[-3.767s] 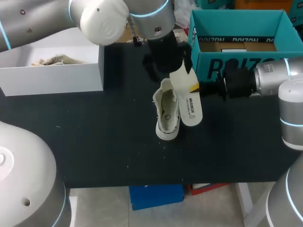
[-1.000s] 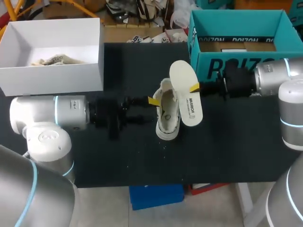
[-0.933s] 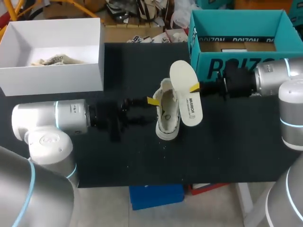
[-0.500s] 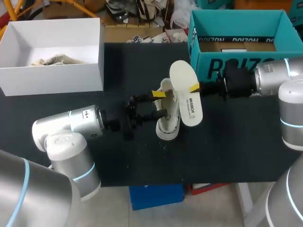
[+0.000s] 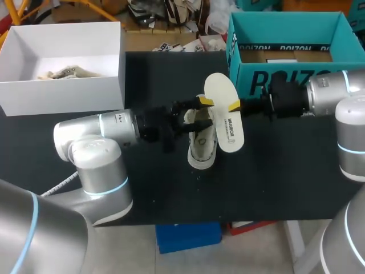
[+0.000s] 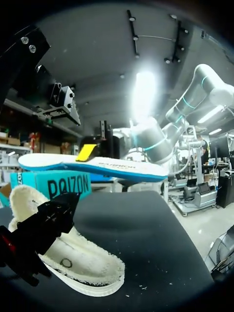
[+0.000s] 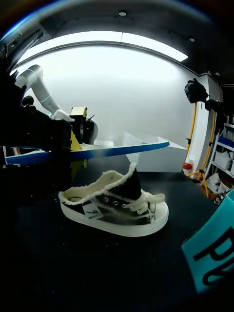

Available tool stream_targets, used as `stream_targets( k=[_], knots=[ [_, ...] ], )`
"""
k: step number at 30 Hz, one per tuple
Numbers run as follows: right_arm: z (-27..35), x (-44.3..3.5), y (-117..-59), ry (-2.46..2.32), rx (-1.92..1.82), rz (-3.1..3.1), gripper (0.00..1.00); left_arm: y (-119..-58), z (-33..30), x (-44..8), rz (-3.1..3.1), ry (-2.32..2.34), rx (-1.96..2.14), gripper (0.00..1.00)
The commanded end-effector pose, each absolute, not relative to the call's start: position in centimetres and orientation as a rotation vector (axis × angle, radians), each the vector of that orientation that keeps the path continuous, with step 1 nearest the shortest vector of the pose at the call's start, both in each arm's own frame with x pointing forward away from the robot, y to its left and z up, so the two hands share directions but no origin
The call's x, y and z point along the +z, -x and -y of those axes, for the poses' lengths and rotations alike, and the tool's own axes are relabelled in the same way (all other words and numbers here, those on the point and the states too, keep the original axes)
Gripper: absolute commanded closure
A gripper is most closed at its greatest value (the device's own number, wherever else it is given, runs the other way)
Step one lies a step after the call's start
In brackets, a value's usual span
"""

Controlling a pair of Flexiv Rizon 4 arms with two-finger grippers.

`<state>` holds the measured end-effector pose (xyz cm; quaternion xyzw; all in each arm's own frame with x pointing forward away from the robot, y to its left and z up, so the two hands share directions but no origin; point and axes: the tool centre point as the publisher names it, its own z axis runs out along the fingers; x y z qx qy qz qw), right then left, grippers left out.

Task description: Take the shoe out of the shoebox, open the shoe tongue, remove and reinsert the insole, then place the shoe into the shoebox

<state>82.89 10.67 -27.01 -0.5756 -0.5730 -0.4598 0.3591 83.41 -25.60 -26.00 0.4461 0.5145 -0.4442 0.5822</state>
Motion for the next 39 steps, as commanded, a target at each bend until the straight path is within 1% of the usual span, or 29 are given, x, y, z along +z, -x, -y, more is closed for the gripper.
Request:
stream_targets(
  k=[1, 2, 6, 9, 13, 14, 15, 17, 18, 19, 20, 22, 24, 26, 27, 28, 33, 39],
  knots=[
    [-10.8, -27.0, -83.0, 1.486, -1.183, 1.479, 1.00, -84.1, 26.7, -26.6, -1.202, -1.034, -1.041, 0.45],
    [-10.8, -27.0, -83.0, 1.486, -1.183, 1.479, 1.00, -84.2, 26.8, -26.6, -1.202, -1.032, -1.043, 0.50],
    [-10.8, -27.0, -83.0, 1.486, -1.183, 1.479, 1.00, -84.2, 27.6, -26.7, -1.198, -1.029, -1.053, 0.53],
    [-10.8, -27.0, -83.0, 1.486, -1.183, 1.479, 1.00, -84.3, 27.9, -26.7, -1.195, -1.032, -1.055, 0.58],
    [-10.8, -27.0, -83.0, 1.486, -1.183, 1.479, 1.00, -84.4, 28.6, -26.8, -1.186, -1.045, -1.060, 0.58],
    [-10.8, -27.0, -83.0, 1.486, -1.183, 1.479, 1.00, -84.4, 28.7, -26.8, -1.186, -1.047, -1.058, 0.61],
    [-10.8, -27.0, -83.0, 1.486, -1.183, 1.479, 1.00, -84.5, 28.7, -26.8, -1.186, -1.046, -1.058, 0.67],
    [-10.8, -27.0, -83.0, 1.486, -1.183, 1.479, 1.00, -84.5, 28.9, -26.9, -1.189, -1.045, -1.058, 0.86],
    [-10.8, -27.0, -83.0, 1.486, -1.183, 1.479, 1.00, -84.5, 28.9, -26.9, -1.191, -1.044, -1.057, 0.92],
    [-10.8, -27.0, -83.0, 1.486, -1.183, 1.479, 1.00, -84.6, 28.9, -27.0, -1.192, -1.044, -1.056, 0.96],
    [-10.8, -27.0, -83.0, 1.486, -1.183, 1.479, 1.00, -84.7, 28.9, -27.0, -1.197, -1.043, -1.051, 0.96],
    [-10.8, -27.0, -83.0, 1.486, -1.183, 1.479, 1.00, -84.8, 28.9, -27.1, -1.199, -1.042, -1.048, 0.94],
    [-10.8, -27.0, -83.0, 1.486, -1.183, 1.479, 1.00, -84.9, 29.0, -27.2, -1.202, -1.044, -1.046, 1.00],
    [-10.8, -27.0, -83.0, 1.486, -1.183, 1.479, 1.00, -84.9, 29.2, -27.2, -1.202, -1.044, -1.052, 1.00],
    [-10.7, -26.9, -83.0, 1.484, -1.184, 1.479, 0.54, -84.9, 29.2, -27.2, -1.202, -1.044, -1.053, 1.00],
    [-10.7, -26.8, -82.9, 1.489, -1.183, 1.488, 0.00, -84.9, 29.2, -27.1, -1.202, -1.046, -1.050, 1.00],
    [-9.4, -26.5, -82.0, 1.589, -1.117, 1.562, 0.00, -83.3, 28.5, -26.7, -1.236, -1.110, -1.024, 1.00],
    [-7.0, -26.0, -80.6, 1.732, -1.100, 1.614, 0.00, -80.3, 25.8, -27.0, -1.307, -1.172, -1.025, 1.00]
  ],
)
